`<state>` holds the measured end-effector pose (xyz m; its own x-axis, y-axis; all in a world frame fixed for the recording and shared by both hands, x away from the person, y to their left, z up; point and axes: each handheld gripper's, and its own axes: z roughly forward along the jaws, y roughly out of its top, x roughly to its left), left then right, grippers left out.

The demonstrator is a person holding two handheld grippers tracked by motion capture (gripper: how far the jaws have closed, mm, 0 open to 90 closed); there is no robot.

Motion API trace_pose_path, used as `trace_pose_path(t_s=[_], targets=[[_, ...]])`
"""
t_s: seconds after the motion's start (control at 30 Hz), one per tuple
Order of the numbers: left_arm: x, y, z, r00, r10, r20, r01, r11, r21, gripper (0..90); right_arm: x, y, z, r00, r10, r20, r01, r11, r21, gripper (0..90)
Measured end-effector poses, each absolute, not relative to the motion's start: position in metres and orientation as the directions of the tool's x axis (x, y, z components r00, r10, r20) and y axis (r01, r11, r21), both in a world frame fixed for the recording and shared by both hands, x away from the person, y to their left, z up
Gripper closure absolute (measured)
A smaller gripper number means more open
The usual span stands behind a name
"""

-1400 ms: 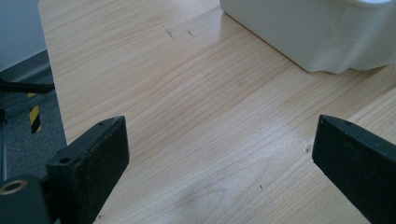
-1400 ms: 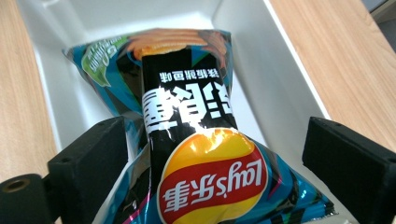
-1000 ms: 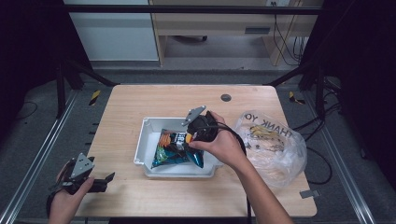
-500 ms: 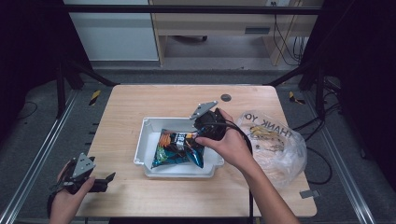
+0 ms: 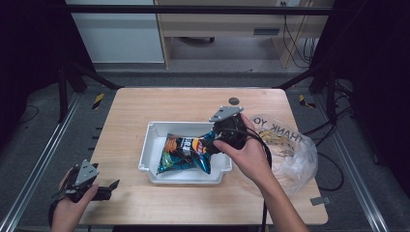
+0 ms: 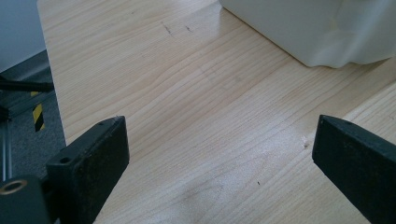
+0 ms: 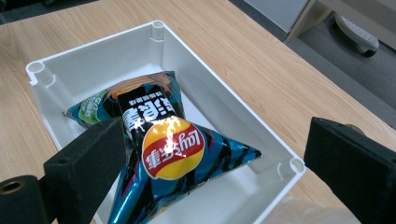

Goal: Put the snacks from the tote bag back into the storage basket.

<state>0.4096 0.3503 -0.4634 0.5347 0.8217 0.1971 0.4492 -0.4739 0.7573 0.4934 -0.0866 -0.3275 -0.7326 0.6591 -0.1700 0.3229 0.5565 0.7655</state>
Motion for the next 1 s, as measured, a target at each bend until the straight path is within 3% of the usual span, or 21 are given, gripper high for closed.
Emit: trace_pose_path(t_s=[1.0], targets=[[0.411, 0.350, -0.466, 0.532, 0.824, 0.194, 0.465, -0.476, 0.746, 3.4, 0.446, -0.153, -0.316, -0.614, 0.775, -0.147, 0.336, 0.426, 0.840, 4.8]])
